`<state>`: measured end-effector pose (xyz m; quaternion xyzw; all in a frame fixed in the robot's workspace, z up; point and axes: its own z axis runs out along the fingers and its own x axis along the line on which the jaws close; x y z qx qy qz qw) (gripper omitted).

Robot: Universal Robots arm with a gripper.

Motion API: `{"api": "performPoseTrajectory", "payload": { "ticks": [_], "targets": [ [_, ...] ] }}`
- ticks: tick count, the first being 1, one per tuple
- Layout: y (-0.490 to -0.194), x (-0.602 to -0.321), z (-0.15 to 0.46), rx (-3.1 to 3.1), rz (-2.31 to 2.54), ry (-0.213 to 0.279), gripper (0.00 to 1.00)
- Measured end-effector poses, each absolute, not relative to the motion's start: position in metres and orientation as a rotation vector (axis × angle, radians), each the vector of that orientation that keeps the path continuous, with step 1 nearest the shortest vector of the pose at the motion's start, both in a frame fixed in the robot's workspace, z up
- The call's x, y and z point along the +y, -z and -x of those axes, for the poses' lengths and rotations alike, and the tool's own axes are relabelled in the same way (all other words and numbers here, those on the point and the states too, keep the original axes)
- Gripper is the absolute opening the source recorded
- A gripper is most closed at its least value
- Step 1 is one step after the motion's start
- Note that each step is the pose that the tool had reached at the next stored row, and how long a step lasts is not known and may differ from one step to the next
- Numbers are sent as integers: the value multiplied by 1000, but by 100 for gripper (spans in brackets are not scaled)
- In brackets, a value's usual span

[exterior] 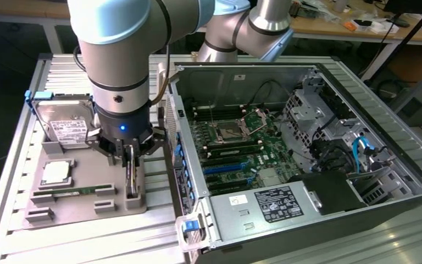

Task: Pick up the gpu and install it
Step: 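Pick up the gpu and move the gpu toward the slot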

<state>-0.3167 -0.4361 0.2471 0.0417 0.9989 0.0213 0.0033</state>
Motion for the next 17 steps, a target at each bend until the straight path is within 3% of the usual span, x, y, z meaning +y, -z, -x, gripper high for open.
{"api": "performPoseTrajectory", "payload": {
  "ticks": [11,17],
  "targets": [
    [-257,-436,317,3132,-131,-67,27],
    [-295,-436,317,3135,-131,-66,27]
  ]
}}
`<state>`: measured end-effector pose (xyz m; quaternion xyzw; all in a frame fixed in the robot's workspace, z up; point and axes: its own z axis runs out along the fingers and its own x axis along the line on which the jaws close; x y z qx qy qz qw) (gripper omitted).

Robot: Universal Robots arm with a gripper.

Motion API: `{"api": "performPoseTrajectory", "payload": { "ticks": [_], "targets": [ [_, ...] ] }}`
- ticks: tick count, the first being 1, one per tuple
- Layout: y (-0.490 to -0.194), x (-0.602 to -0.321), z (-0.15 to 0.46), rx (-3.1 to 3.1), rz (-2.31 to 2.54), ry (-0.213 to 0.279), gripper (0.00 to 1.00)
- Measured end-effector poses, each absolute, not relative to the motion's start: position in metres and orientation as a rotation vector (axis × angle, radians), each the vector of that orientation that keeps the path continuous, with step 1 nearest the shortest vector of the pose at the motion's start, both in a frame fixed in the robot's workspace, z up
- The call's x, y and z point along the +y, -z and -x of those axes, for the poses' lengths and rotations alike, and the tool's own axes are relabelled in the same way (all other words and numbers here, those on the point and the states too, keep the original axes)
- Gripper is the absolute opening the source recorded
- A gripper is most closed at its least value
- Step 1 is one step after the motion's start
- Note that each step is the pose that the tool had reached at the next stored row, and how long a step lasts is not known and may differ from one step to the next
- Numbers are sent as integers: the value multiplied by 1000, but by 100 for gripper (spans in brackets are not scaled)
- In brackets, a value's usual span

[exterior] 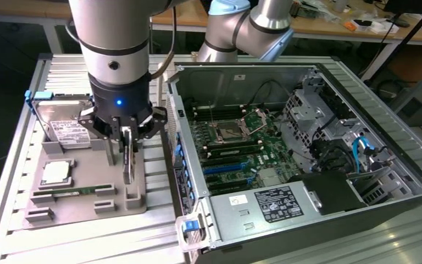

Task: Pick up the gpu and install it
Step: 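Pick up the gpu and move the gpu toward the slot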

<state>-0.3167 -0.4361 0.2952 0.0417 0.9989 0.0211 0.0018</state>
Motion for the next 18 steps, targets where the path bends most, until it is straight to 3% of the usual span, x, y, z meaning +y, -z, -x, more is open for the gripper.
{"api": "performPoseTrajectory", "payload": {
  "ticks": [18],
  "targets": [
    [-310,-436,317,3135,-131,-65,27]
  ]
}}
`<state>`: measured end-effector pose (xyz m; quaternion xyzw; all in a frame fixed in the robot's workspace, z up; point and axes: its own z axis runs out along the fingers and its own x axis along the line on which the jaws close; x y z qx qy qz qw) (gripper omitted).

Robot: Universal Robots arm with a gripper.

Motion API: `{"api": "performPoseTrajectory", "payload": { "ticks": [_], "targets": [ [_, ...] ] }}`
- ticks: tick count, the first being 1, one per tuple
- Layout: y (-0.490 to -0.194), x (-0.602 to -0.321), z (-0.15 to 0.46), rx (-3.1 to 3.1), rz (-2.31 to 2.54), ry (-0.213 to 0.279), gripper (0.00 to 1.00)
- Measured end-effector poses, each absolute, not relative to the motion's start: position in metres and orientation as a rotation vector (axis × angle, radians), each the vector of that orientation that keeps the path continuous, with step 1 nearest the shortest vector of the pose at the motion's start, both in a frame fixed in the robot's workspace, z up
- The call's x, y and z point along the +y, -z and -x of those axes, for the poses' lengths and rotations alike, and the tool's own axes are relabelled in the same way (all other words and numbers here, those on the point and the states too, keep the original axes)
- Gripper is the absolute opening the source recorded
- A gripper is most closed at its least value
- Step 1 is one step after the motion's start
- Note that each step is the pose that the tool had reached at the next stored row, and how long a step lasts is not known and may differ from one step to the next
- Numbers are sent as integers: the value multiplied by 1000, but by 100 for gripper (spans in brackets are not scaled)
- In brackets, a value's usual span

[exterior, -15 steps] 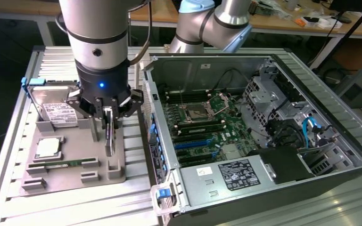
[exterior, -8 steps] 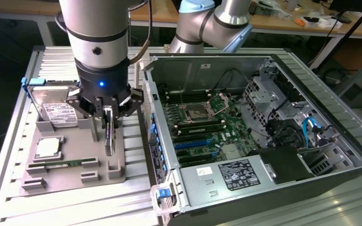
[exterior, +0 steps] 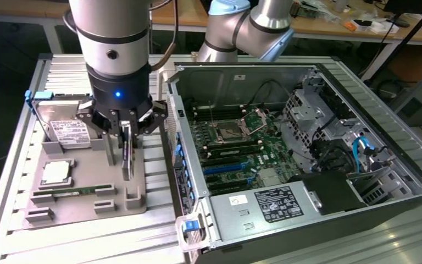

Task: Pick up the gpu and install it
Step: 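Pick up the gpu and move the gpu toward the slot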

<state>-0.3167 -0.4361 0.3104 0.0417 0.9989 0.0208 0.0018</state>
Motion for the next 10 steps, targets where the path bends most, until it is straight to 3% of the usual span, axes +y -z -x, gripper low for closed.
{"api": "performPoseTrajectory", "payload": {
  "ticks": [10],
  "targets": [
    [-331,-436,317,3135,-131,-65,27]
  ]
}}
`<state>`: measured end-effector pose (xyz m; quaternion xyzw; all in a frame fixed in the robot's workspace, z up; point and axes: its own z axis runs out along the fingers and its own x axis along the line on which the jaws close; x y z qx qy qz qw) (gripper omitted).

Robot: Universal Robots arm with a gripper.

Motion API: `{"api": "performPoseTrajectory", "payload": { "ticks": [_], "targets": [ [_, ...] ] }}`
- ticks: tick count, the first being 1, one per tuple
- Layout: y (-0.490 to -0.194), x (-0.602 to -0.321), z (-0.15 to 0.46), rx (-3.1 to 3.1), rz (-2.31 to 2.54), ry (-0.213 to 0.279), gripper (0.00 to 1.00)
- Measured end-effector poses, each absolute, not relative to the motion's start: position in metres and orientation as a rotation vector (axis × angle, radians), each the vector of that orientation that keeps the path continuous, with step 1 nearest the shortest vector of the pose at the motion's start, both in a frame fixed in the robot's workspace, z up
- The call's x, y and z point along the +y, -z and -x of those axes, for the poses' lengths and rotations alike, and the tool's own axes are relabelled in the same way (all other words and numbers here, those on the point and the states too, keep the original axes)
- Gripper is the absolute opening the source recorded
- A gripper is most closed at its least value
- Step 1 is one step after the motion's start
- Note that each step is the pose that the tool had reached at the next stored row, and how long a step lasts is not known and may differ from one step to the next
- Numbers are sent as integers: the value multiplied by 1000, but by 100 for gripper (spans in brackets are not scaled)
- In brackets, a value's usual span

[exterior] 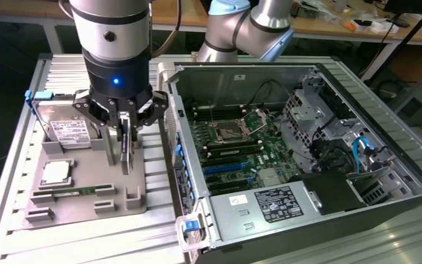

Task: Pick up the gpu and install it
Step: 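Pick up the gpu and move the gpu toward the slot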

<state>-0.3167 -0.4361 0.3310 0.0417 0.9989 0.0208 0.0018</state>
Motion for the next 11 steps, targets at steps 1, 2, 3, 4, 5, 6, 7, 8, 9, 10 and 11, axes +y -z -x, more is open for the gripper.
{"api": "performPoseTrajectory", "payload": {
  "ticks": [1,2,3,4,5,6,7,8,9,10,11],
  "targets": [
    [-332,-436,317,3135,-131,-65,27],
    [-333,-436,317,3135,-131,-65,27],
    [-334,-436,317,3135,-131,-65,27],
    [-335,-436,317,3135,-131,-65,27],
    [-335,-436,317,3135,-131,-65,27],
    [-336,-436,317,3135,-131,-64,27],
    [-337,-436,317,3135,-131,-64,27],
    [-337,-436,317,3134,-131,-64,27],
    [-338,-436,317,3135,-131,-64,27],
    [-339,-436,317,3135,-131,-64,27],
    [-339,-436,317,3135,-131,-64,27]
  ]
}}
